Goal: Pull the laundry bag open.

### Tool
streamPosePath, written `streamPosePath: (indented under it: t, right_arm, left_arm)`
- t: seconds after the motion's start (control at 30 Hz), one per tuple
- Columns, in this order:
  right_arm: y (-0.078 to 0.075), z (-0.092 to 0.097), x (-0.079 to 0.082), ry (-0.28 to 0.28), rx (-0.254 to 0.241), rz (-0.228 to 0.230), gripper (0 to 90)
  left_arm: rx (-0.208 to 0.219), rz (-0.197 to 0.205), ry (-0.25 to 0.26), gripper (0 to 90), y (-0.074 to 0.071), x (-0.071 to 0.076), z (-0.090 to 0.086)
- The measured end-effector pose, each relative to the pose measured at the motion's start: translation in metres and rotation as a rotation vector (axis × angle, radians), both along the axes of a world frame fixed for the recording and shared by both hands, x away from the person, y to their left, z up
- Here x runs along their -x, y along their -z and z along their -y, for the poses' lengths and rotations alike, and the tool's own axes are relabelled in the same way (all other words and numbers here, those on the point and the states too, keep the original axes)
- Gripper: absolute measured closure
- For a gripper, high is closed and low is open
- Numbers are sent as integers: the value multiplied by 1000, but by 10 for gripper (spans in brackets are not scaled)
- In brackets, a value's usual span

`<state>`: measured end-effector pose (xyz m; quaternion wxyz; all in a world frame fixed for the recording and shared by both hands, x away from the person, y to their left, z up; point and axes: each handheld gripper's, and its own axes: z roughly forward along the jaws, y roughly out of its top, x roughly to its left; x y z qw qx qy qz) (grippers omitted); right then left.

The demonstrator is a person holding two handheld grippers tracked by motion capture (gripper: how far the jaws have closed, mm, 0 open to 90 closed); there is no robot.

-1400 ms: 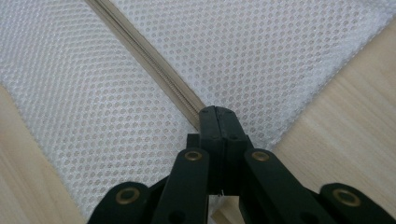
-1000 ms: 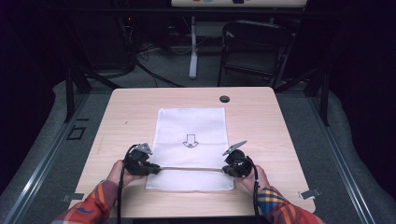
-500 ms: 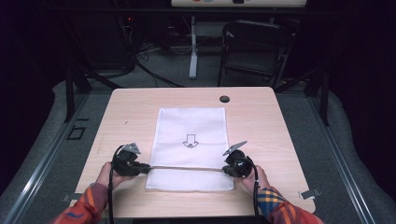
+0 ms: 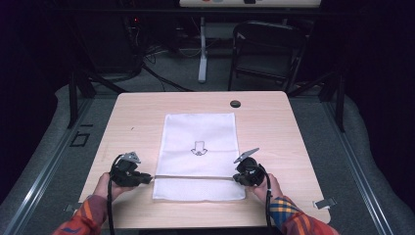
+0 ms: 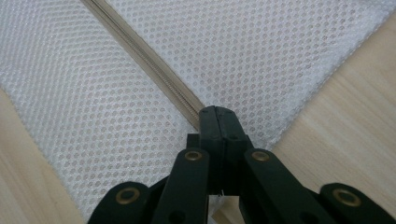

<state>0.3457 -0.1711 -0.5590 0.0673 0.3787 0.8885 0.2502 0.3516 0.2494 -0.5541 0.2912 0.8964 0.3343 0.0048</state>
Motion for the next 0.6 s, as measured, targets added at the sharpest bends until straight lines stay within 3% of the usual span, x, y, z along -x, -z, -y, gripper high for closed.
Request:
streamPosePath:
  t: [0.27,0.43,0.6]
  right_arm:
    - [1,0,0,-9,-7,14,900]
    - [1,0,0,-7,-10,7,900]
    - [-6,-1,1,-17,-35,23,735]
  left_arm:
    - [-71,0,-2,810,0,-3,9]
    - [-87,-9,-8,789,1,-4,12]
    - [-74,-2,-42,566,-9,-3,13]
